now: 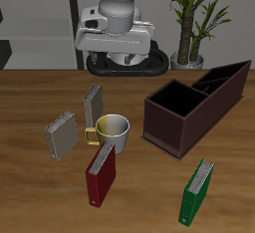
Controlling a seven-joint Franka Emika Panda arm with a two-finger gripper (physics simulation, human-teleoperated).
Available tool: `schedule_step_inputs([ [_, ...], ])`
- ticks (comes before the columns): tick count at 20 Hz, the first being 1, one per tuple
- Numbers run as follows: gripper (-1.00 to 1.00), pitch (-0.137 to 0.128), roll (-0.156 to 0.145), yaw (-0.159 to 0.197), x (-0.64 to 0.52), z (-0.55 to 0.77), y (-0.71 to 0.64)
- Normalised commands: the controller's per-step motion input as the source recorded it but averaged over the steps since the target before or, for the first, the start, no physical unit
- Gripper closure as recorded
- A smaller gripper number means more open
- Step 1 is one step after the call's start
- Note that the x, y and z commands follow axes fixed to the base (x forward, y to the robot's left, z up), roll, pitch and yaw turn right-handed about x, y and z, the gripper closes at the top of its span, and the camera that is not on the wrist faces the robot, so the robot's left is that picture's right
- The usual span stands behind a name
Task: Place the white-yellow mug into the left desk caddy's left compartment and place the red book into the left desk caddy's front compartment
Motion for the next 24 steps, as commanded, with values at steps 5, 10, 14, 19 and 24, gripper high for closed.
schedule_step_inputs([
  [5, -1.0, -0.01, 0.031, -0.067, 0.09, -0.27, -0.26],
  [10, -1.0, -0.007, 0.031, -0.018, 0.12, -0.29, -0.19],
  [14, -1.0, -0.008, -0.007, -0.072, 0.17, -0.34, -0.27],
  [19, -1.0, -0.023, 0.029, -0.064, 0.12, -0.36, -0.19],
  [24, -1.0, 0.004, 0.031, -0.054, 0.16, -0.43, -0.02],
])
